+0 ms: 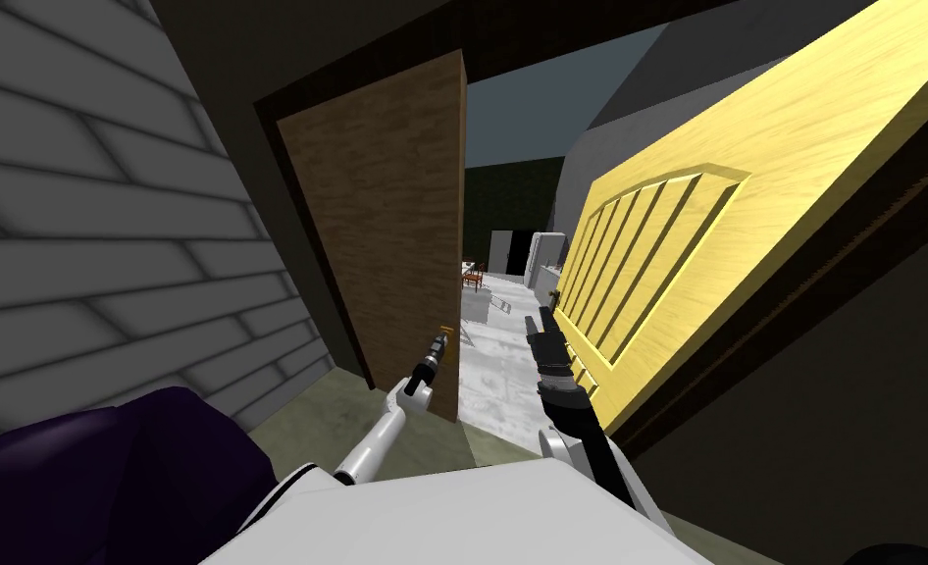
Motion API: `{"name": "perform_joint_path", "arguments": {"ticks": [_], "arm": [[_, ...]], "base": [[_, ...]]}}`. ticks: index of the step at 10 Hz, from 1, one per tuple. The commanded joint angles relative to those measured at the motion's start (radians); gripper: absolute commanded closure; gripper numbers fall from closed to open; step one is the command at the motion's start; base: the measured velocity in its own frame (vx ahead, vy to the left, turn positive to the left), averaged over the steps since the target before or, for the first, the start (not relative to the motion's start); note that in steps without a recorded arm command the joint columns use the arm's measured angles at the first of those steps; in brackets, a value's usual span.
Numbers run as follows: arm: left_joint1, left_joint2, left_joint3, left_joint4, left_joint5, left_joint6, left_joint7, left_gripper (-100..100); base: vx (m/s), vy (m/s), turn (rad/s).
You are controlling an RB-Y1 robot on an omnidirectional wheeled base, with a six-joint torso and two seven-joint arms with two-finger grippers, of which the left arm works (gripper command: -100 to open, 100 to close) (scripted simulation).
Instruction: Push the door open
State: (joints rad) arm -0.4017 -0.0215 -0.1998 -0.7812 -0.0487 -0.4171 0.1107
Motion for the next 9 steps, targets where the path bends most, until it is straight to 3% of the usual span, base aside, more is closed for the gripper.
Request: {"name": "perform_joint_path", "arguments": {"ticks": [1,3,5,6,9], "arm": [[-0.002,0.017,0.015,-0.004,0.003,-0.001,-0.005,100],[-0.003,0.034,0.034,-0.003,0.008,-0.002,-0.011,100],[-0.003,0.039,0.039,-0.002,0.010,-0.002,-0.012,100],[-0.003,0.052,0.057,0.000,0.014,-0.002,-0.018,100],[-0.004,0.067,0.084,0.002,0.021,-0.002,-0.026,100]], "base": [[0.143,-0.116,0.038],[0.157,-0.128,0.052],[0.124,-0.099,0.025],[0.123,-0.100,0.042],[0.163,-0.107,0.080]]}}
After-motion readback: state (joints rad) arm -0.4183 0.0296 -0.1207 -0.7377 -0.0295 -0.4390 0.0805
